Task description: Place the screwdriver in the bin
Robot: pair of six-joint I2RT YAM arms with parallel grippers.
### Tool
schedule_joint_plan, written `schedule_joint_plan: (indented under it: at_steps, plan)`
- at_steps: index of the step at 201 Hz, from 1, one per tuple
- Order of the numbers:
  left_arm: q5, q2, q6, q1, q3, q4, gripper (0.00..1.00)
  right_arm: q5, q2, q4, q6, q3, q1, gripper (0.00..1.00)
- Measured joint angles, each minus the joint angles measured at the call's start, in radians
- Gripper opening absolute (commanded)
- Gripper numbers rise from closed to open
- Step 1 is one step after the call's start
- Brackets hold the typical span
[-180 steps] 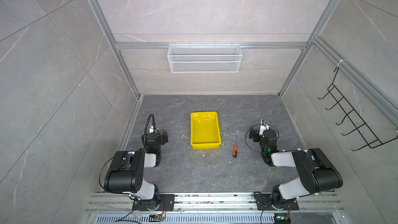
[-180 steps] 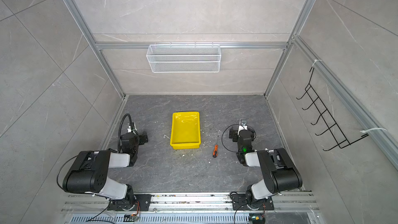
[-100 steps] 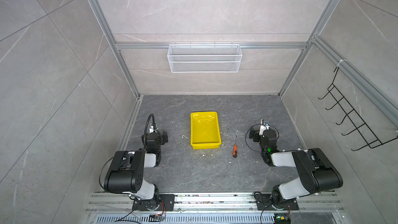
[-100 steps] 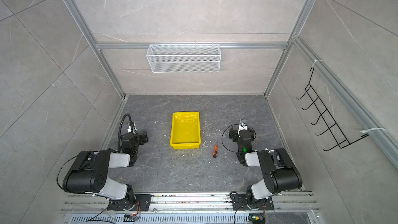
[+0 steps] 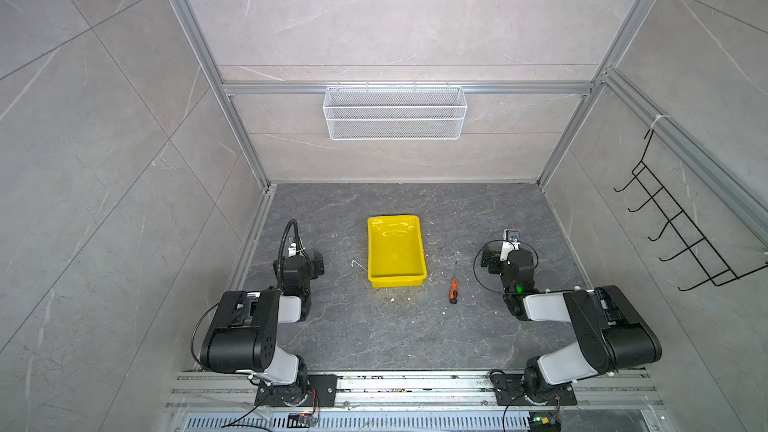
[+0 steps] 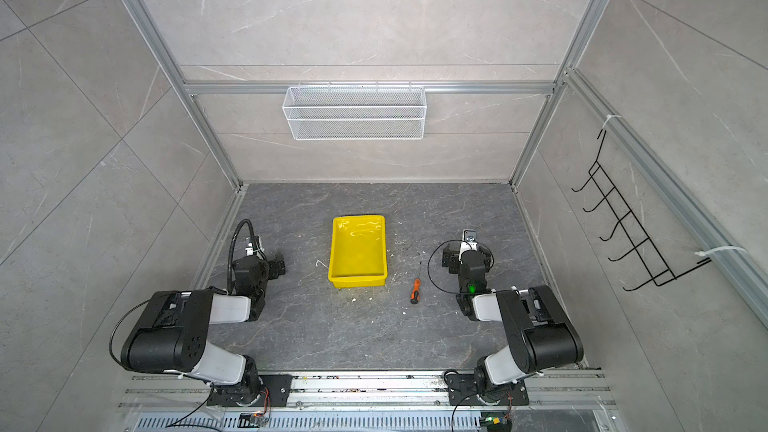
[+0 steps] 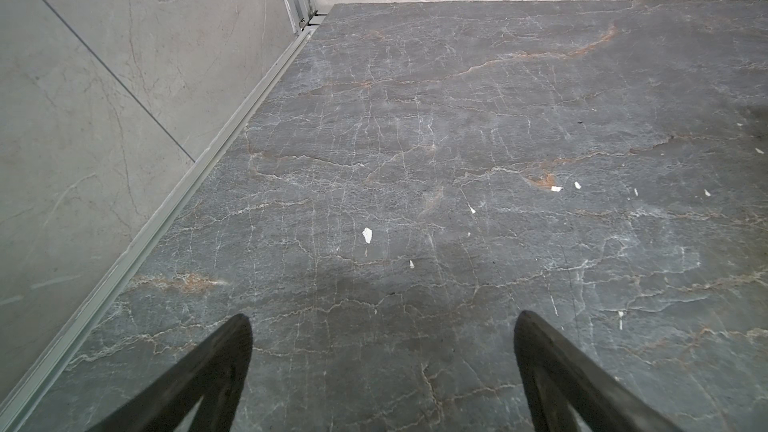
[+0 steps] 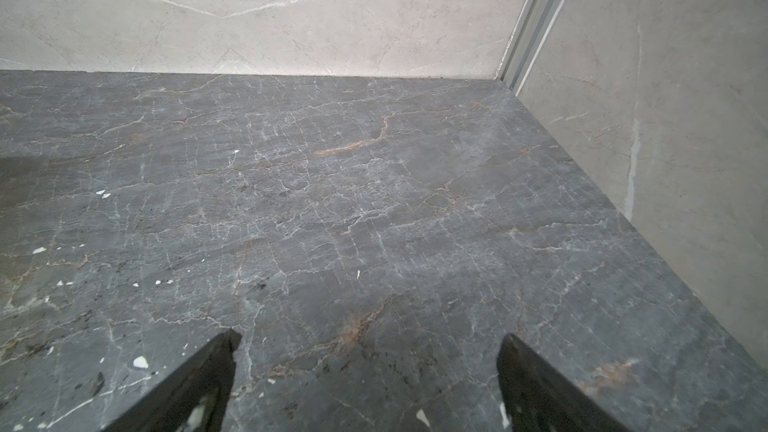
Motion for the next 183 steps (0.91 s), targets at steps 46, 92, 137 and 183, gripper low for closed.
schedule_joint_plan:
  at_steps: [46,92,137,183]
  plan:
    - [0.0,0.0,0.0,0.0,0.0,0.0,1.0,0.0,0.0,0.0,0.0,0.0,0.0,0.99]
    - [0.0,0.0,0.0,0.0,0.0,0.0,1.0,0.0,0.0,0.0,0.0,0.0,0.0,0.99]
    - [0.0,0.0,0.0,0.0,0.0,0.0,1.0,0.0,0.0,0.0,0.0,0.0,0.0,0.99]
    - [0.046,0.0,-0.012,0.037,0.007,-0.015,1.0,0.0,0.0,0.0,0.0,0.0,0.0,0.99]
